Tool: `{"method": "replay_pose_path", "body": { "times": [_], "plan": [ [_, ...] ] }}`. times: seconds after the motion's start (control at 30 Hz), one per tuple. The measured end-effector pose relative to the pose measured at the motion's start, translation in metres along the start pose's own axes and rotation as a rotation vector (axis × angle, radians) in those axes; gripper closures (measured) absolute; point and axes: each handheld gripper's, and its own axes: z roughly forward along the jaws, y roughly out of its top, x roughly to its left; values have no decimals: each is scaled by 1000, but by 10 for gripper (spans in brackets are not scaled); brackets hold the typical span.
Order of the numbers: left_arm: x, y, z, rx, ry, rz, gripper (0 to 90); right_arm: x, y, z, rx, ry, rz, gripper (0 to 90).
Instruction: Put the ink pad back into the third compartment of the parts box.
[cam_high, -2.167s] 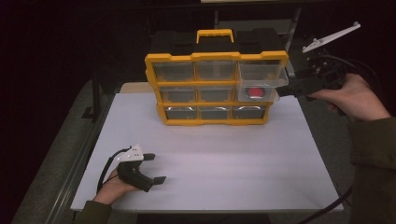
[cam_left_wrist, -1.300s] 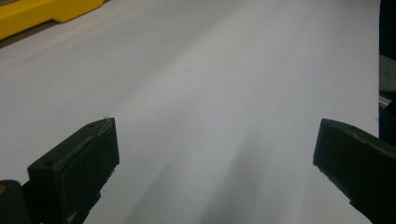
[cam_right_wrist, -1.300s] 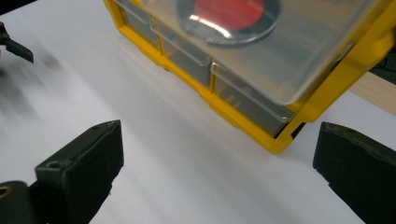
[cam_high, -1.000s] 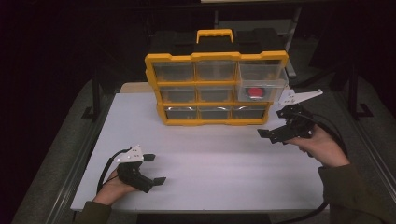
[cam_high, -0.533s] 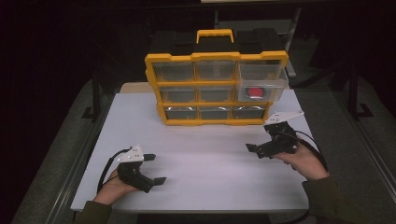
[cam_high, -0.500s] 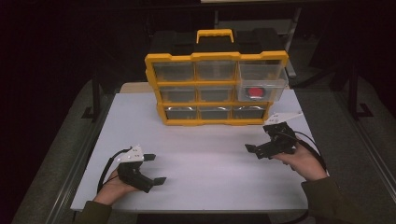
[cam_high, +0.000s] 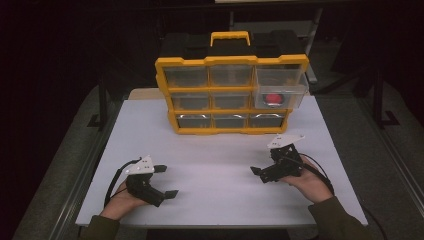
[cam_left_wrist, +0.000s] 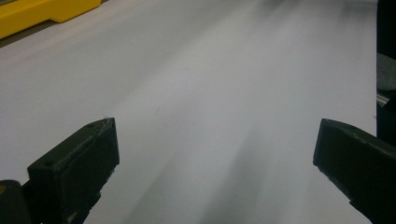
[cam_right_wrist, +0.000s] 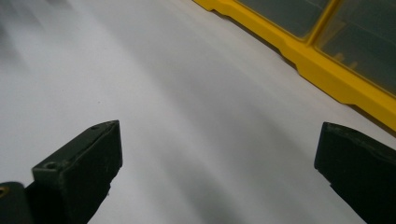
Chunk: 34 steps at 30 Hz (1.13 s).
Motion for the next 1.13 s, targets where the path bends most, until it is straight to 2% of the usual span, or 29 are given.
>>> {"method": "replay_pose_path", "body": {
  "times": [0.33, 0.53, 0.83, 1.13],
  "plan": [
    [-1, -1, -2, -5, 4, -2, 0, 7, -17, 9, -33, -4, 19, 3],
    [-1, -1, -3, -5, 5, 1, 0, 9, -29, 13, -15, 7, 26, 2],
    [-1, -1, -2, -5, 6, 4, 0, 11, -46, 10, -17, 21, 26, 2],
    [0, -1, -2, 3, 12, 9, 0, 10, -55, 5, -45, 3, 23, 3]
  ]
}}
